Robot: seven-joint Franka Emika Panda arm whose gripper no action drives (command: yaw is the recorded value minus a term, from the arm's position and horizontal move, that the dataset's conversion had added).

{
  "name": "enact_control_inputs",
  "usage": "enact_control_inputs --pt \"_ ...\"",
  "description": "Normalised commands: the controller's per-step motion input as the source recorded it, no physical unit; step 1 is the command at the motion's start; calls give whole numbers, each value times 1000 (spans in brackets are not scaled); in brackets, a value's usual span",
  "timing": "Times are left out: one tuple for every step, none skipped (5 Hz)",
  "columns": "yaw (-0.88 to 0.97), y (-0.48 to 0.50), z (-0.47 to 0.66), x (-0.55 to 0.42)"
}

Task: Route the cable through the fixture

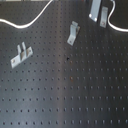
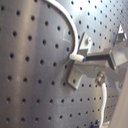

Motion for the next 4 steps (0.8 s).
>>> enact_control_inputs --pt "168 -133 -48 -592" --pt "208 137 -499 105" --pt "77 196 -224 722" --pt "0 82 46 452"
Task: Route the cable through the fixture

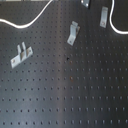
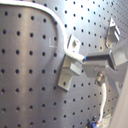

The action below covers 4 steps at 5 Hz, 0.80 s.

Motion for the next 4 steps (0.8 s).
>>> enact_control_inputs --pt "14 124 298 120" --pt "71 94 144 -99" --pt "137 46 -2 -103" --pt "11 0 0 0"
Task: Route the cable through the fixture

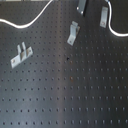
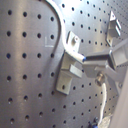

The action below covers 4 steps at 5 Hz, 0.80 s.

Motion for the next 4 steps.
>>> enact_control_inputs --pt "0 -29 0 -31" --pt "0 -61 380 -70" --pt "-51 -121 225 -131" --pt "-11 -15 0 14"
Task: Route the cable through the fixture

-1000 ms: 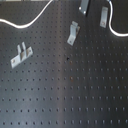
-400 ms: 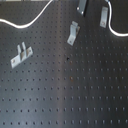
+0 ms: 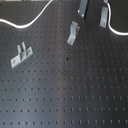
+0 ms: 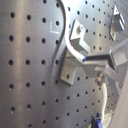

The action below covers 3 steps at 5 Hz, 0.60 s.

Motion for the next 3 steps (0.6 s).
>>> enact_control_inputs --pt "37 -30 224 -225" --pt "69 82 80 -233" --pt "69 176 -2 -108"
